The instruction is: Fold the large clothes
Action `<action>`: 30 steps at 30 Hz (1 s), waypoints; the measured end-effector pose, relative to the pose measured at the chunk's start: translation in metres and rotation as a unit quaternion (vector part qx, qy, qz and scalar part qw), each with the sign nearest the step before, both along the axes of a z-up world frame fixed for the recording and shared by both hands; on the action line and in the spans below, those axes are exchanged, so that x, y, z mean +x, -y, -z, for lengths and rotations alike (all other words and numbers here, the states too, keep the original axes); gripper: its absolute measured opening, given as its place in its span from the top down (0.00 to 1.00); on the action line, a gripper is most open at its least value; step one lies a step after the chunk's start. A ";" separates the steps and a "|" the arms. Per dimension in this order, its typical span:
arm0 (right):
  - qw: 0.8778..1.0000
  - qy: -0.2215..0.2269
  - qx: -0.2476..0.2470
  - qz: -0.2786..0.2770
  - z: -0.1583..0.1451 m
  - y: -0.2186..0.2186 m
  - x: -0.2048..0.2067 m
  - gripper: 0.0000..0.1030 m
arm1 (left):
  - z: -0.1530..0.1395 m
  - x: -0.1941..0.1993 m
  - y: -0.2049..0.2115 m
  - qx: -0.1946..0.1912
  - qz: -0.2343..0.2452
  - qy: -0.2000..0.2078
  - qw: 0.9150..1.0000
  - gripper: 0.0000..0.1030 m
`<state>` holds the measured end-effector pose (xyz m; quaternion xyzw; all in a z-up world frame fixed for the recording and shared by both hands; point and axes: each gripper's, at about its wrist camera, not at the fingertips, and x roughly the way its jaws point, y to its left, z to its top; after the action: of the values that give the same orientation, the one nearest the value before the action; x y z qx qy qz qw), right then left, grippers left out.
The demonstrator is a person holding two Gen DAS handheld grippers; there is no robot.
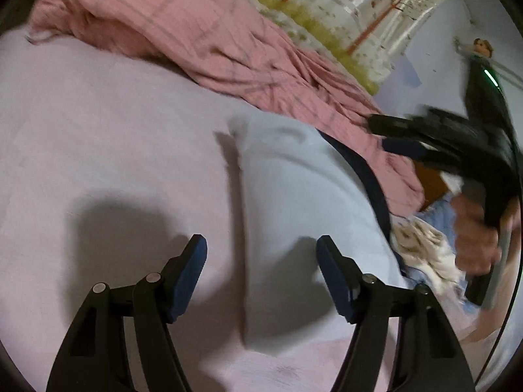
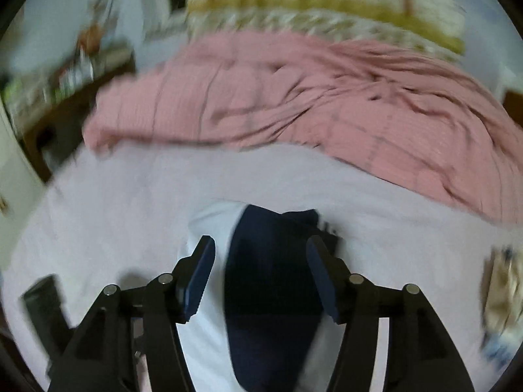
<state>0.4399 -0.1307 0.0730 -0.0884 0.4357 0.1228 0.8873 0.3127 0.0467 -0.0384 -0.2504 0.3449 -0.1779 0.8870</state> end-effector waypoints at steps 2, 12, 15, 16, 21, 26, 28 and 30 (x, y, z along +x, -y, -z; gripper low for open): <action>0.998 -0.041 -0.037 -0.026 0.018 -0.034 0.028 0.41 | 0.004 0.002 -0.003 -0.006 -0.003 -0.014 1.000 0.35; 0.989 -0.117 -0.074 0.046 0.074 -0.054 0.093 0.64 | 0.026 0.018 -0.005 -0.038 0.054 -0.081 0.995 0.31; 0.994 -0.091 0.011 0.053 0.057 -0.035 0.084 0.90 | 0.029 0.020 -0.010 -0.058 0.055 -0.091 0.993 0.31; 0.996 -0.063 0.023 0.063 0.046 -0.030 0.080 0.90 | 0.030 0.021 -0.011 -0.062 0.055 -0.092 0.992 0.31; 0.993 -0.008 0.029 0.113 0.023 0.002 0.074 0.92 | 0.022 0.017 -0.003 -0.049 0.068 -0.072 0.994 0.31; 0.988 -0.073 0.037 0.130 0.078 0.023 0.081 0.91 | 0.022 0.015 0.001 -0.010 0.057 -0.068 0.996 0.29; 0.988 -0.044 0.059 0.133 0.069 0.032 0.071 0.85 | 0.024 0.016 -0.002 -0.020 0.061 -0.074 0.995 0.29; 0.989 0.001 0.050 0.136 0.048 0.040 0.051 0.67 | 0.021 0.017 -0.001 -0.009 0.057 -0.069 0.996 0.29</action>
<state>0.4907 -0.1708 0.0250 0.0162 0.4359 0.0231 0.8996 0.3298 0.0474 -0.0595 -0.2496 0.4170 -0.2138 0.8474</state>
